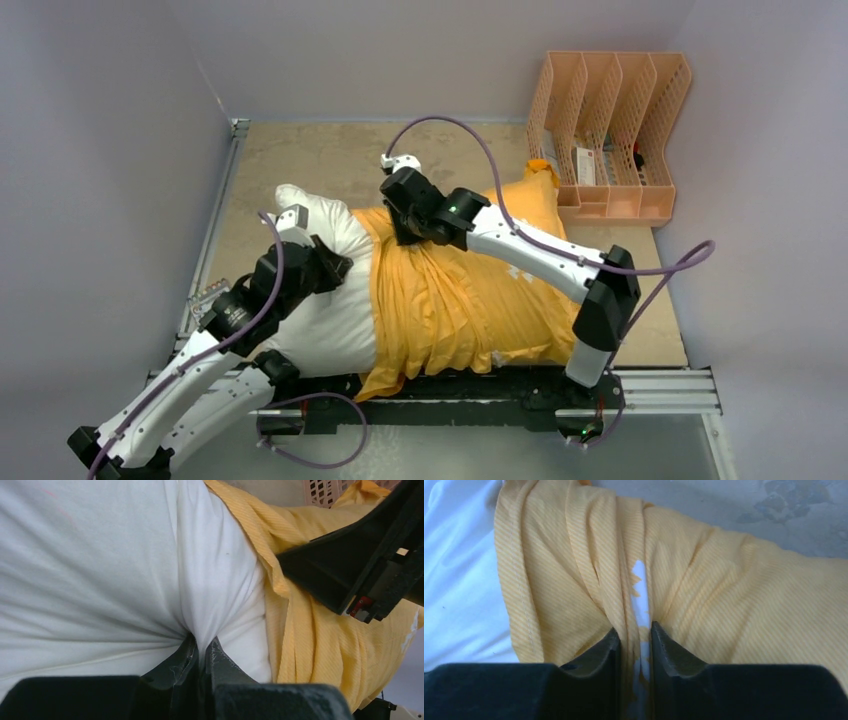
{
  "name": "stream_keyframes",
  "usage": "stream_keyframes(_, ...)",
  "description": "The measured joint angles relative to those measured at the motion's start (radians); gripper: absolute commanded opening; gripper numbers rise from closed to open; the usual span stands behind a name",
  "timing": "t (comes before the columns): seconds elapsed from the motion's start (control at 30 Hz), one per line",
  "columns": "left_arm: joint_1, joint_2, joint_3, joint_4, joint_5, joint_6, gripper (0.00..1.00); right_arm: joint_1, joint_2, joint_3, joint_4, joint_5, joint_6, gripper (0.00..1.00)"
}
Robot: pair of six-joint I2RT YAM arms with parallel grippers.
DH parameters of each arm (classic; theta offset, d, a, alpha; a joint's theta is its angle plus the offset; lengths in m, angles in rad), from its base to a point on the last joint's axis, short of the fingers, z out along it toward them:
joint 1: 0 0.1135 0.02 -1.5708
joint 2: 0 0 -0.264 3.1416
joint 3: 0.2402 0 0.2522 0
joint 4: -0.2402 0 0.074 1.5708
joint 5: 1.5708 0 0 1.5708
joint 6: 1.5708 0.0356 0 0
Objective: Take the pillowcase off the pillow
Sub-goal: Remove the pillow from the pillowcase.
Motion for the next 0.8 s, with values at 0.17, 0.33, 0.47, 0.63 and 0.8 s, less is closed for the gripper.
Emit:
stream_keyframes(0.17,-0.008,-0.017,0.013,-0.035,-0.01,-0.025,0.0,-0.016,-0.142,-0.111,0.016,0.071,-0.013,0.01)
stream_keyframes(0.33,-0.026,-0.046,0.028,-0.056,0.006,-0.061,0.0,-0.15,-0.342,-0.296,0.023,0.02,0.0,0.0)
stream_keyframes(0.47,-0.029,-0.062,0.028,-0.07,0.012,-0.077,0.0,-0.188,-0.384,-0.337,0.033,-0.064,0.01,0.1)
stream_keyframes(0.63,-0.029,-0.062,0.035,-0.091,0.003,-0.078,0.0,-0.215,-0.389,-0.326,0.039,-0.164,-0.01,0.5)
stream_keyframes(0.8,-0.029,-0.05,0.047,-0.113,-0.019,-0.077,0.0,-0.238,-0.421,-0.249,-0.028,-0.155,-0.039,0.66)
